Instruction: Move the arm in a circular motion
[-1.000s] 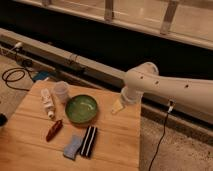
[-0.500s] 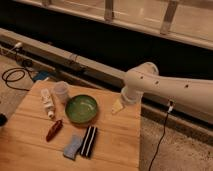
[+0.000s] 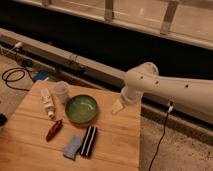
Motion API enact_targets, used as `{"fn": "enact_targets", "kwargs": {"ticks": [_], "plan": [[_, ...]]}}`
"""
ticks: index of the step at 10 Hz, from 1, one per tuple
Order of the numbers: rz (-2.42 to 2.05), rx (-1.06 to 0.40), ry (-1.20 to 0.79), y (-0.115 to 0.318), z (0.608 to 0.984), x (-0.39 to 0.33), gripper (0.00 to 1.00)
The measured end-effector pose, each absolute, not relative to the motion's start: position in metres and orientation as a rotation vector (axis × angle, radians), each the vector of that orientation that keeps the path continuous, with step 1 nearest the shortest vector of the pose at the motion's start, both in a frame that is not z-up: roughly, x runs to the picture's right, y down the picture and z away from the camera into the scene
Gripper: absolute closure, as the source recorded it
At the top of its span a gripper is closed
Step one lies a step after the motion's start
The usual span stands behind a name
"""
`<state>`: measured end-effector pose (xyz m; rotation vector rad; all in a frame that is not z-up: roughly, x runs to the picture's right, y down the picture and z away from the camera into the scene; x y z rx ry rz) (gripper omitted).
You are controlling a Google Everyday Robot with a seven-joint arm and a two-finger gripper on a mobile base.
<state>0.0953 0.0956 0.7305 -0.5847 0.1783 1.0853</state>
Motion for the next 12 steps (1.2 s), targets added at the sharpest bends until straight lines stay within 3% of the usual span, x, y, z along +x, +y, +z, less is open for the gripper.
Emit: {"fn": "enact_targets", "kwargs": {"ticks": [9,12], "plan": [[1.072,-0.578,0.181,0.092,0.733,0.096,0.2],[1.01,-0.544,0.201,0.048,0.761,0.088,0.2]]}}
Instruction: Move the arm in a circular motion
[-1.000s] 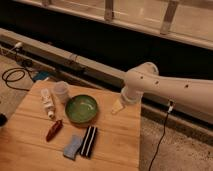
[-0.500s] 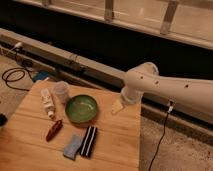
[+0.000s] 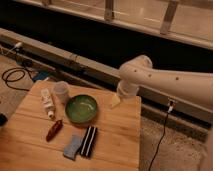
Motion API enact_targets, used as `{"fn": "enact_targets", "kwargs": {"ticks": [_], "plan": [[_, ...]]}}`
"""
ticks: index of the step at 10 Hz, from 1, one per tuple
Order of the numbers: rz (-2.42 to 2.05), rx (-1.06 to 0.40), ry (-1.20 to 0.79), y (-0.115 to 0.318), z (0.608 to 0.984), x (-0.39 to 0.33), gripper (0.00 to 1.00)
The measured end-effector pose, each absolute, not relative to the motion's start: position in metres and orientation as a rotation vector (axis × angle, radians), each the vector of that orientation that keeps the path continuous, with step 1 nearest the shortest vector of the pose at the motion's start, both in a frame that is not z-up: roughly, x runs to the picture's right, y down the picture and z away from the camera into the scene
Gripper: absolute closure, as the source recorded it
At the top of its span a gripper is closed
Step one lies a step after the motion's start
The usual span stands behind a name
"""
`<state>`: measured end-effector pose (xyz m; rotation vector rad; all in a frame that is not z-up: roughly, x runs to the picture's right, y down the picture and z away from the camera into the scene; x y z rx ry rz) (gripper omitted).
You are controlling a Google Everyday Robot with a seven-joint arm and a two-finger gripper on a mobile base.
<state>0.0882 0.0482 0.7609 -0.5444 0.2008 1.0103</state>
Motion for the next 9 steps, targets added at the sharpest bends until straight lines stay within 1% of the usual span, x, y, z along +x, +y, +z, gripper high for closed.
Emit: {"fn": "enact_targets", "kwargs": {"ticks": [2,5,7,9], "plan": [[0.949,-0.516,0.205,0.005,0.79,0.067,0.2],[0.823,-0.488,0.176,-0.04,0.816,0.014,0.2],[0.745,-0.492,0.143,-0.046,0.818,-0.021,0.2],[0.668,-0.501,0.106,-0.035,0.804,-0.048,0.2]]}}
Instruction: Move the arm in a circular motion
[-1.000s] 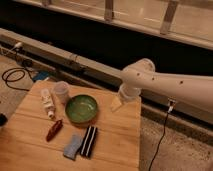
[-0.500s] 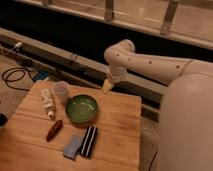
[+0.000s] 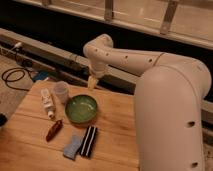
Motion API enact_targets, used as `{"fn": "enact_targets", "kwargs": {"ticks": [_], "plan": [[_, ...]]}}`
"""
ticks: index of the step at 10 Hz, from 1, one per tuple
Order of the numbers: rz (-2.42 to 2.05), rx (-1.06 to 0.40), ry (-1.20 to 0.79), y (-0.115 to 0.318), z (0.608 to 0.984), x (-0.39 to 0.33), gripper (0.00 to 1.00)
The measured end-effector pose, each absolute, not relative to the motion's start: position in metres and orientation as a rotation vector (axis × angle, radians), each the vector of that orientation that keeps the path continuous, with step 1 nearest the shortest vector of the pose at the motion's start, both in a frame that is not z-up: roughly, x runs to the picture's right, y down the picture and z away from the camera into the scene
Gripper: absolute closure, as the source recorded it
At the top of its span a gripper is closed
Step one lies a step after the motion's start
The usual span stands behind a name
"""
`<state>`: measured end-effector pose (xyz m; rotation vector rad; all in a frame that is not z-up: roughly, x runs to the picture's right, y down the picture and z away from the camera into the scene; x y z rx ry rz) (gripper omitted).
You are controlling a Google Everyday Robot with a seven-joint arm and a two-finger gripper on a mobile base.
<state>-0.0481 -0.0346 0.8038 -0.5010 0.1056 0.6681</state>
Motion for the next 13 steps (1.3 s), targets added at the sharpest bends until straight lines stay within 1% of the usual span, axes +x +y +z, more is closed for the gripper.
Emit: {"fn": "enact_targets", "kwargs": {"ticks": [2,4,5,8,9,11,13], "plan": [[0.595,-0.527,0.062,-0.002,0.777,-0.08,0.2],[0.548,-0.55,0.038,0.029,0.751,-0.095,0.2],[0.535,-0.567,0.029,0.053,0.731,-0.099,0.2],[0.576,-0.573,0.054,0.095,0.698,-0.075,0.2],[0.615,-0.567,0.076,0.106,0.691,-0.06,0.2],[0.68,-0.557,0.114,0.111,0.689,-0.035,0.2],[0.75,-0.542,0.162,0.101,0.702,0.001,0.2]]}}
